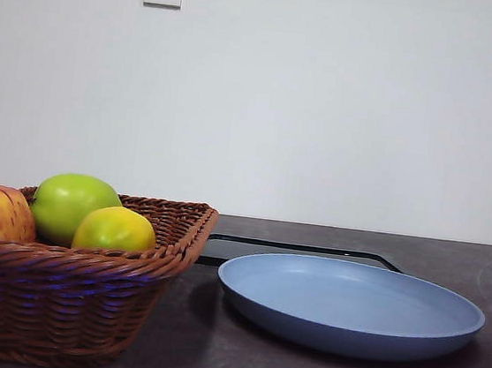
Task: Take the lemon from the basket,put the lemon in the plate,hand out the plate
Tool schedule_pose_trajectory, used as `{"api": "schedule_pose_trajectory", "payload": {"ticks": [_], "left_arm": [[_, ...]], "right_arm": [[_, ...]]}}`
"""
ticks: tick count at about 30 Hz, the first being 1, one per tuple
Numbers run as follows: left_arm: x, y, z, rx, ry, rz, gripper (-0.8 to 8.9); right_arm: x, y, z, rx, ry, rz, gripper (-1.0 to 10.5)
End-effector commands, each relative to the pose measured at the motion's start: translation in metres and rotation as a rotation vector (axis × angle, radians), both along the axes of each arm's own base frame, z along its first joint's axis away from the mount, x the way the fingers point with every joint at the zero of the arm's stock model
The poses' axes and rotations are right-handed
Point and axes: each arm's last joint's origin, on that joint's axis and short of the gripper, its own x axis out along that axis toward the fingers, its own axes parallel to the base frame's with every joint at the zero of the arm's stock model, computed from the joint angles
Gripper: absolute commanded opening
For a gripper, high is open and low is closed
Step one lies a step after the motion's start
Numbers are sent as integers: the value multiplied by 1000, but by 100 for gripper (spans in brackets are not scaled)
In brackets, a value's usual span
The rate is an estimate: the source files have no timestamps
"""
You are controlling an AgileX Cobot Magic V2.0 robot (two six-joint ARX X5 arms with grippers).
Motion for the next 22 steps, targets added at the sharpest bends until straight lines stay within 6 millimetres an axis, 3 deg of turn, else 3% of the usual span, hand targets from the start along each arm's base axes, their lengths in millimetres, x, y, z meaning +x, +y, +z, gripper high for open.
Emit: {"api": "schedule_pose_trajectory", "payload": {"ticks": [1,11,22], "left_arm": [[-1,-1,4,-145,24,-39,7],[-8,-1,54,-112,69,-31,7],[21,-4,123,77,141,-123,7]], "right_arm": [[0,1,2,126,10,33,3],[-10,1,47,106,50,54,2],[3,2,116,-106,151,99,3]]}}
